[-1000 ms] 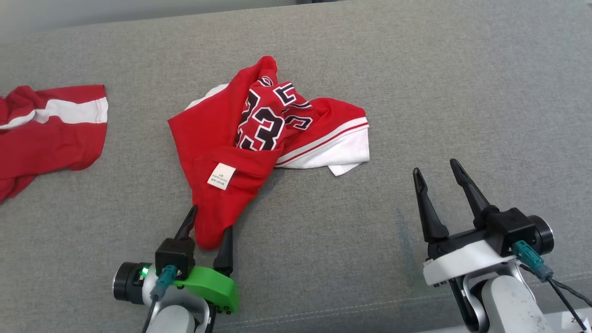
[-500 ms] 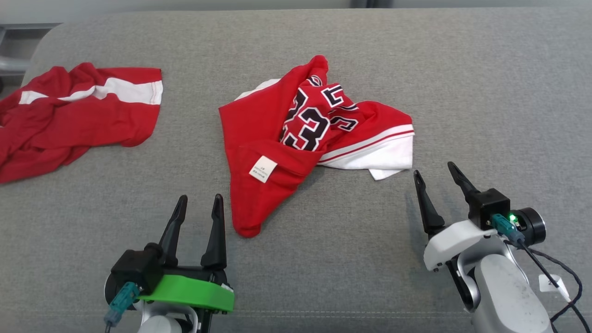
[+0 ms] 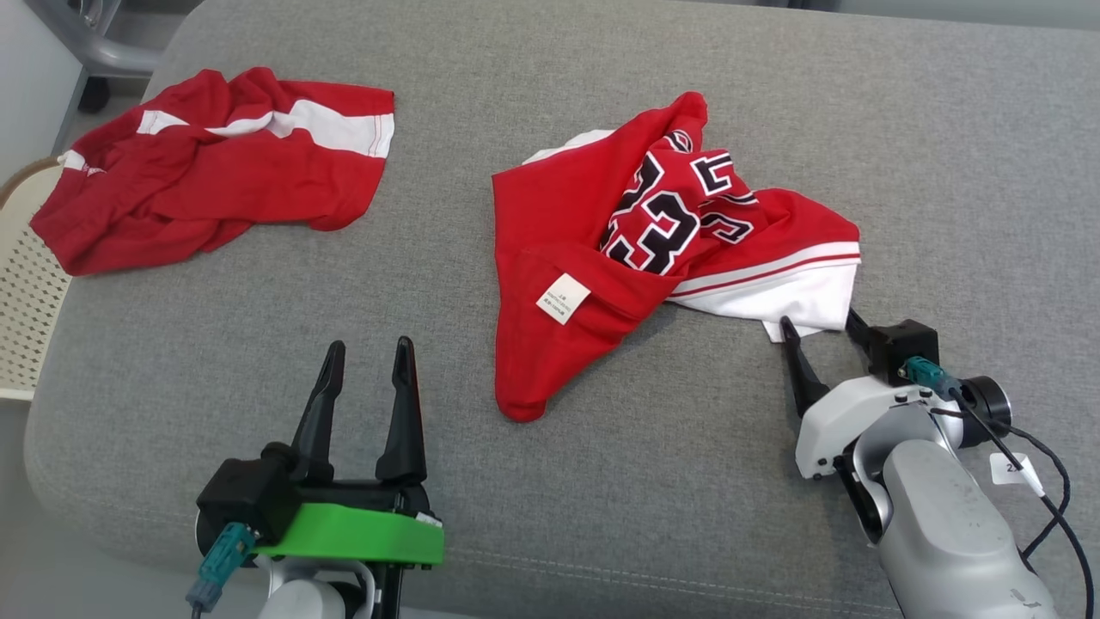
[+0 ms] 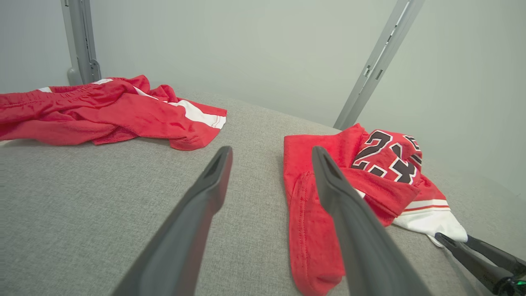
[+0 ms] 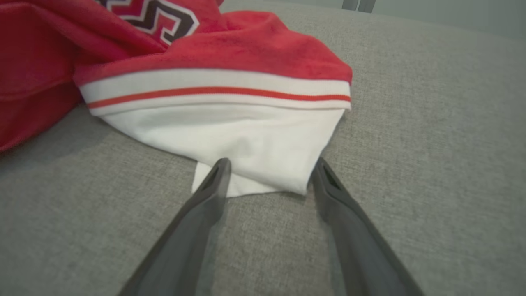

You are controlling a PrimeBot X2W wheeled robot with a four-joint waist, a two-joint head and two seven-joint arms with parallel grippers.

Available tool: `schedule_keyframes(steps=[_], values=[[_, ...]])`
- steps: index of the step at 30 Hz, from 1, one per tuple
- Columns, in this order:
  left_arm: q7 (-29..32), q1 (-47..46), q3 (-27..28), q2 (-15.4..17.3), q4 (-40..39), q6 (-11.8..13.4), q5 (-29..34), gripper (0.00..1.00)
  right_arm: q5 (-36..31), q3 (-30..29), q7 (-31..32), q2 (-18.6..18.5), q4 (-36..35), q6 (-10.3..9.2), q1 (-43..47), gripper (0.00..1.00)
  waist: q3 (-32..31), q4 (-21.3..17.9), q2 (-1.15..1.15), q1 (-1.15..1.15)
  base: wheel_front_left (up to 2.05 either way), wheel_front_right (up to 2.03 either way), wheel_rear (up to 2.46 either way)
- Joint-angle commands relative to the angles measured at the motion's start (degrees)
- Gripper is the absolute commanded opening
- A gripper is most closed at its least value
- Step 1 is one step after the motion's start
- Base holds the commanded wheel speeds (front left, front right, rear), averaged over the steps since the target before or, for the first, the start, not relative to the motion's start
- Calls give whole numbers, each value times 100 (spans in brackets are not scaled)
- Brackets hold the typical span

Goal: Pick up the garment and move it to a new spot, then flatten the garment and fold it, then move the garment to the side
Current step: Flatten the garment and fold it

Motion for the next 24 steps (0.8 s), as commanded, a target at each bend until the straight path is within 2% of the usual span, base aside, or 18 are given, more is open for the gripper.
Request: schedule_keyframes(steps=[1,2,3,5,6,11,17,21,24], values=[[-2,-21,9,-1,-27,12,-7,100,53,-3,-20,-19,79,0,-66,97,32,24,0,0,0,0,0],[-2,-24,22,-1,-34,24,-11,100,73,20,-14,-22,148,0,-108,79,40,19,0,0,0,0,0],[-2,-29,41,-2,-42,36,-17,100,120,43,-14,-20,213,0,-132,57,46,10,0,0,0,0,0],[-2,-41,82,-1,-64,56,-20,100,190,105,-12,-16,316,-1,-175,33,60,-36,0,0,0,0,0],[-2,-45,101,-1,-79,65,-17,100,232,144,-8,-16,343,-1,-194,1,67,-69,0,0,0,0,0],[-3,-63,145,-1,-112,30,-5,100,691,407,-6,18,231,-4,-174,0,73,-302,0,0,0,0,0],[-2,-71,146,0,-133,32,-30,100,1827,1091,66,1,-619,-3,286,0,-1,-658,0,0,0,0,0],[-2,-66,140,1,-135,40,-22,100,2661,1493,600,-420,-1541,-3,696,0,-37,-917,0,0,0,0,0],[-2,-105,127,1,-159,63,-37,100,3041,1492,1014,-813,-2179,-3,984,0,-42,-1039,0,0,0,0,0]])
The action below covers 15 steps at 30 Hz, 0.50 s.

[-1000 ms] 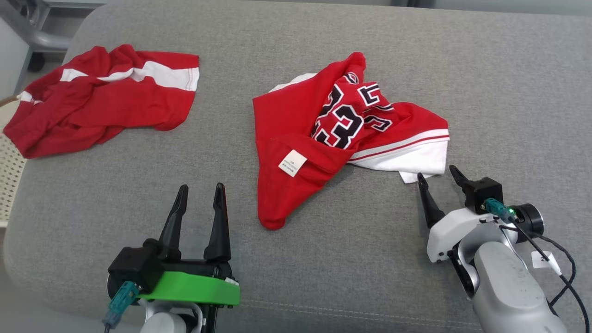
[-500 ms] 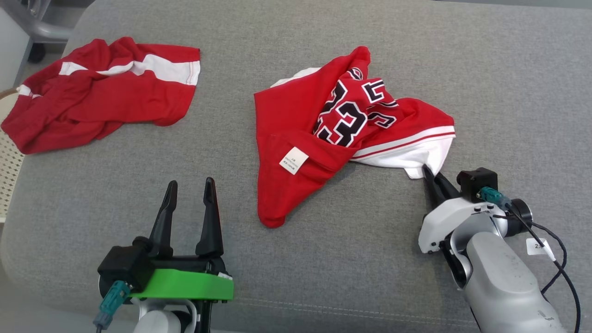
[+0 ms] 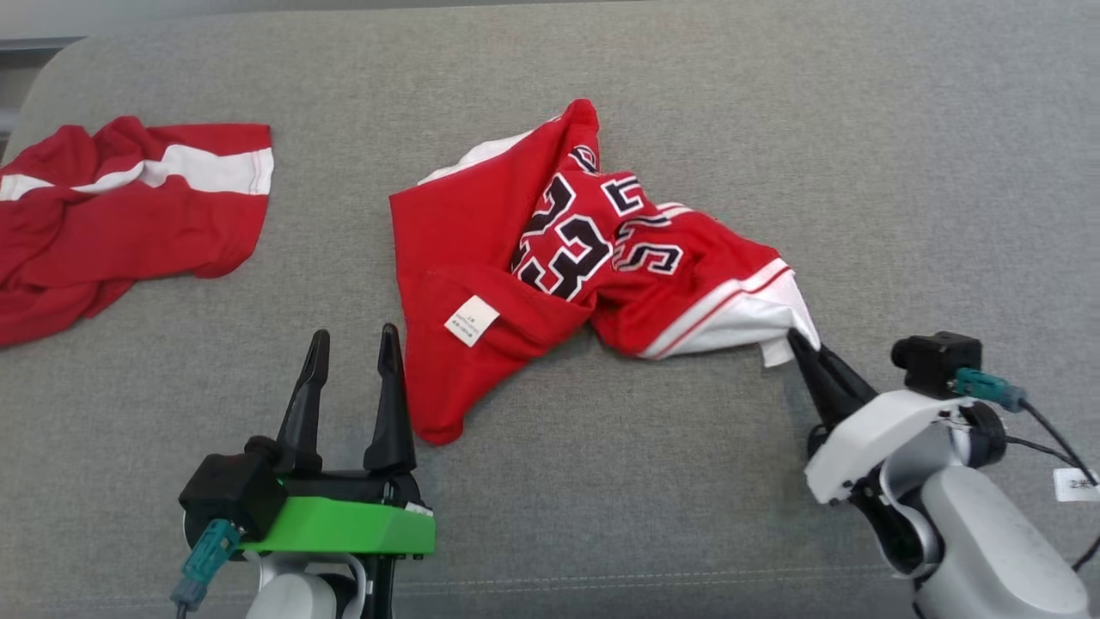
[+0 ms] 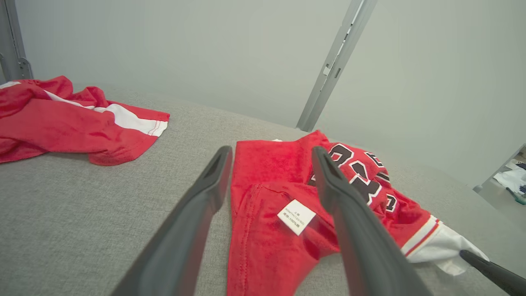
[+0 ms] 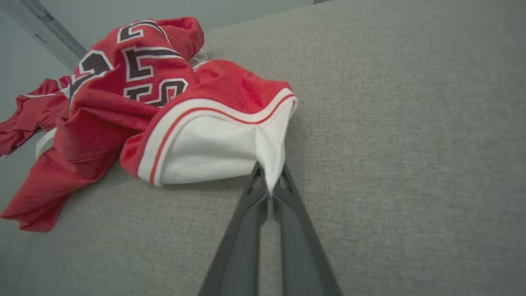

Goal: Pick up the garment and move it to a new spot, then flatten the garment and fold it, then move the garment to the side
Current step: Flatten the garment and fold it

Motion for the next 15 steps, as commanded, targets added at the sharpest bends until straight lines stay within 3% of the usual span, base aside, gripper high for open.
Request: schedule_keyframes(steps=[1,6,14,15], values=[[-2,-87,-13,6,-5,19,-7,100,83,-73,117,-132,-144,-8,147,0,-27,-154,0,0,0,0,0],[-2,-128,-69,7,26,-2,-10,100,207,-394,598,-537,-427,-8,455,0,-2,-154,0,0,0,0,0],[-2,-130,0,7,62,-22,36,100,182,-697,1050,-903,-243,-8,405,0,36,-75,0,0,0,0,0],[-2,-130,4,7,68,-25,43,100,190,-683,1101,-943,-187,-9,362,4,32,-79,0,0,0,0,0]])
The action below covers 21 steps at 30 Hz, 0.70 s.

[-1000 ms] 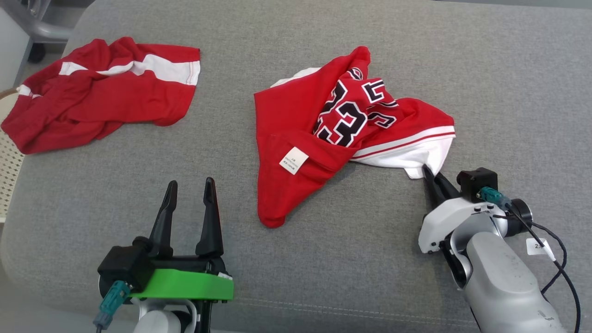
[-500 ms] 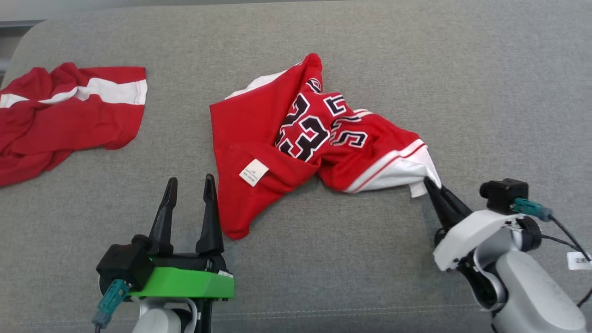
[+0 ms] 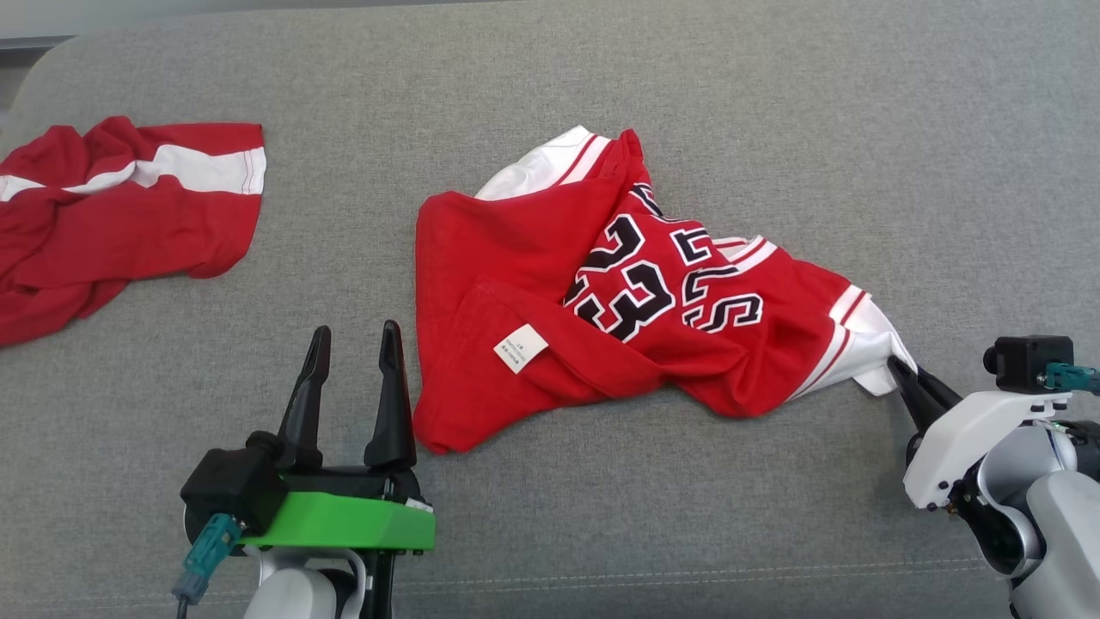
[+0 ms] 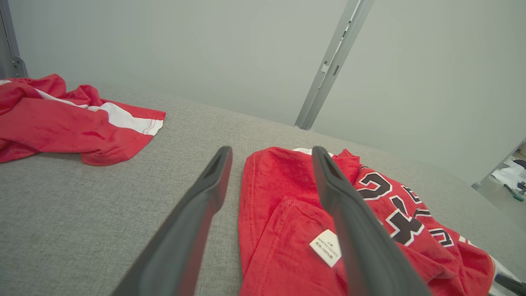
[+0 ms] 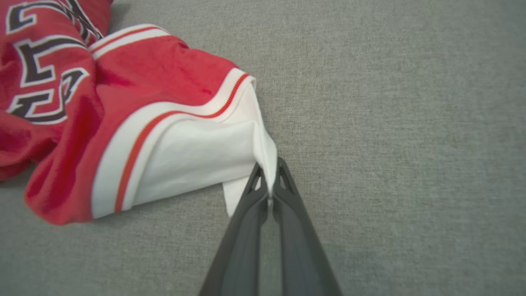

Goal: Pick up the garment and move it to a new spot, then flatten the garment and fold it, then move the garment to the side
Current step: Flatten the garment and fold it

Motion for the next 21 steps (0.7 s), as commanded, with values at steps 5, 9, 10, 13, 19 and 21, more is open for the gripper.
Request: schedule_keyframes(steps=[5,9,10,13,19,21], values=[[-2,-58,-7,9,14,-21,60,100,-163,84,-39,-236,342,-9,-235,100,-44,-34,0,0,0,0,0],[-2,12,5,9,-11,0,61,100,-301,-16,-275,-352,505,-9,-204,100,-93,-110,0,0,0,0,0],[-2,35,10,9,-16,-3,58,100,-338,-45,-366,-359,501,-9,-166,100,-108,-132,0,0,0,0,0],[-2,85,25,9,-33,-6,66,100,-291,-204,-690,-247,365,-9,-57,100,-157,-210,0,0,0,0,0],[-2,123,51,9,47,-49,144,100,-562,-341,-1174,-21,-110,-9,121,100,-282,-384,0,0,0,0,0],[-2,114,53,9,106,-72,152,100,-676,-350,-1266,71,-289,-9,169,100,-331,-427,0,0,0,0,0]])
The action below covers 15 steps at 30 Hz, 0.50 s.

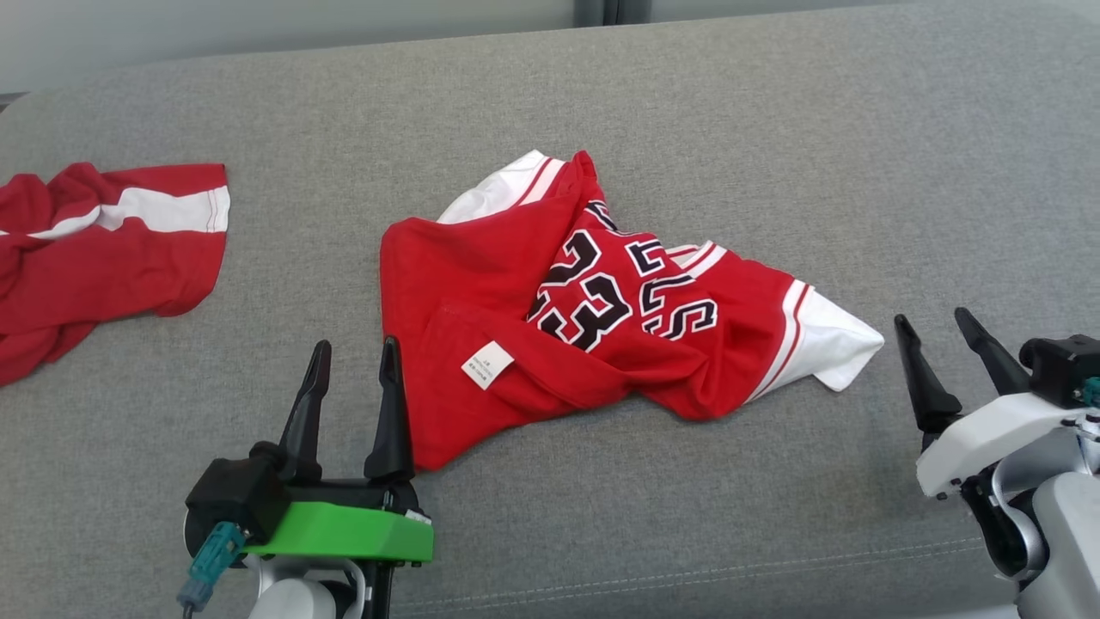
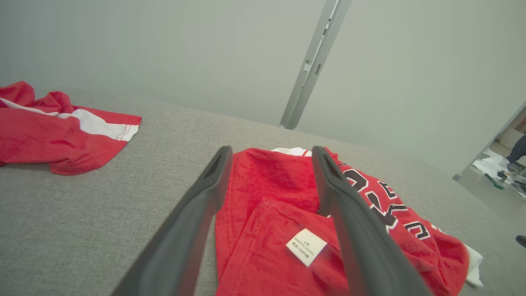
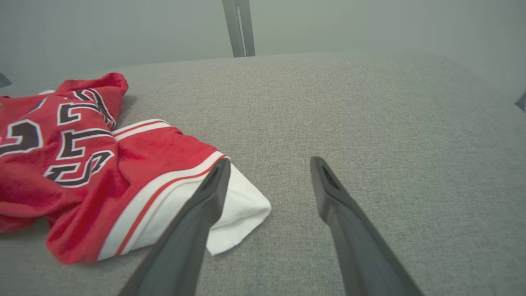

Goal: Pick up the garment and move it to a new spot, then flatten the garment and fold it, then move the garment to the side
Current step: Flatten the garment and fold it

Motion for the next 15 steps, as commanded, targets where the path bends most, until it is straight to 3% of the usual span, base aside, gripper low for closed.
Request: schedule_keyframes(steps=[1,10,15], values=[[-2,4,4,9,68,-46,65,100,-119,-13,-78,74,-156,-8,93,100,-89,-80,0,0,0,0,0],[-2,-134,42,9,453,-96,101,100,-692,-25,-233,558,-914,-8,340,100,-263,-212,0,0,0,0,0],[-2,22,144,10,460,-68,155,100,-1178,-311,-425,938,-1228,-8,533,100,-371,-229,0,0,0,0,0]])
